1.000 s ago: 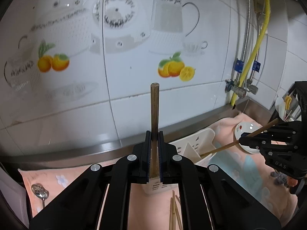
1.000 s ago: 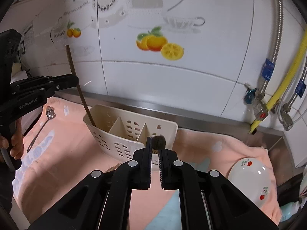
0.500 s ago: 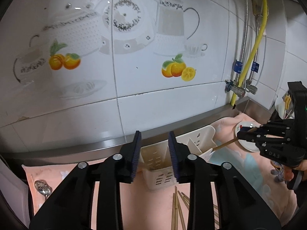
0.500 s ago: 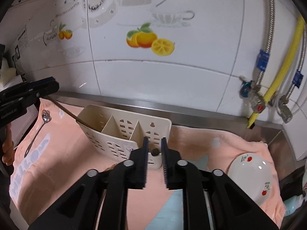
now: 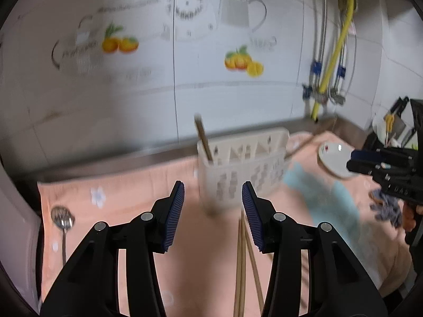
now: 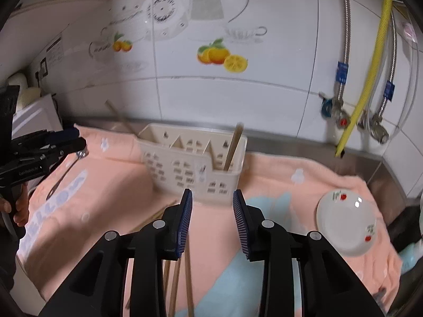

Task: Organize utensils
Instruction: 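Open the left tool over the holder while the right tool opens too, then move both open tools back down to the remaining chopsticks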

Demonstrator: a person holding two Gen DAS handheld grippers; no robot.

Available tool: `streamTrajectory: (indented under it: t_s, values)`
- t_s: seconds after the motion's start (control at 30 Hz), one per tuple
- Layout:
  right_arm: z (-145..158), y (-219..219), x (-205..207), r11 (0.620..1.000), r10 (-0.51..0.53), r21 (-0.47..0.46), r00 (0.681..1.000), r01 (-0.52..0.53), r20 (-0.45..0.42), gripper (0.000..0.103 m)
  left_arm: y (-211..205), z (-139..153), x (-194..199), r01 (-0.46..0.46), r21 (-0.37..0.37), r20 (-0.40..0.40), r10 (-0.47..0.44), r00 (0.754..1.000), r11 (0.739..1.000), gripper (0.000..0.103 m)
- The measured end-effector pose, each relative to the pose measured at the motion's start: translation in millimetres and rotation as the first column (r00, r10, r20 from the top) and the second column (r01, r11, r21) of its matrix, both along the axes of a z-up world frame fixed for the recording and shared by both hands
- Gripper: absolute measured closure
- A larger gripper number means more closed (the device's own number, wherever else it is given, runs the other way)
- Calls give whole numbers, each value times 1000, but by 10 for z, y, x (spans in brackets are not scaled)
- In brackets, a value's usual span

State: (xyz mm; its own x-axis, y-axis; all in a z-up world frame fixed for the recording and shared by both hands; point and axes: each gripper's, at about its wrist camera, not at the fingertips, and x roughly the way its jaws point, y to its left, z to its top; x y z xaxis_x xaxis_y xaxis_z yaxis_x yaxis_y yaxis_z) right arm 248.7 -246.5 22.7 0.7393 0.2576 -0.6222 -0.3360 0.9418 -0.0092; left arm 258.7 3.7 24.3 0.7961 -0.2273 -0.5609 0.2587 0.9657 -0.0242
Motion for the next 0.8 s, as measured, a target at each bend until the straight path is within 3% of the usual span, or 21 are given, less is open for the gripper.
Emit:
streamTrajectory:
  t_s: [0.4, 0.8]
  values:
    - [-700, -12, -483, 1000, -10, -23, 997, 9, -82, 71, 52, -898, -417, 36, 23, -188, -31, 982, 999, 57]
    - [-1314, 27, -711, 997, -25, -79, 987, 13, -158, 72, 20, -1259, -526, 56, 12, -265, -51, 963, 998, 59]
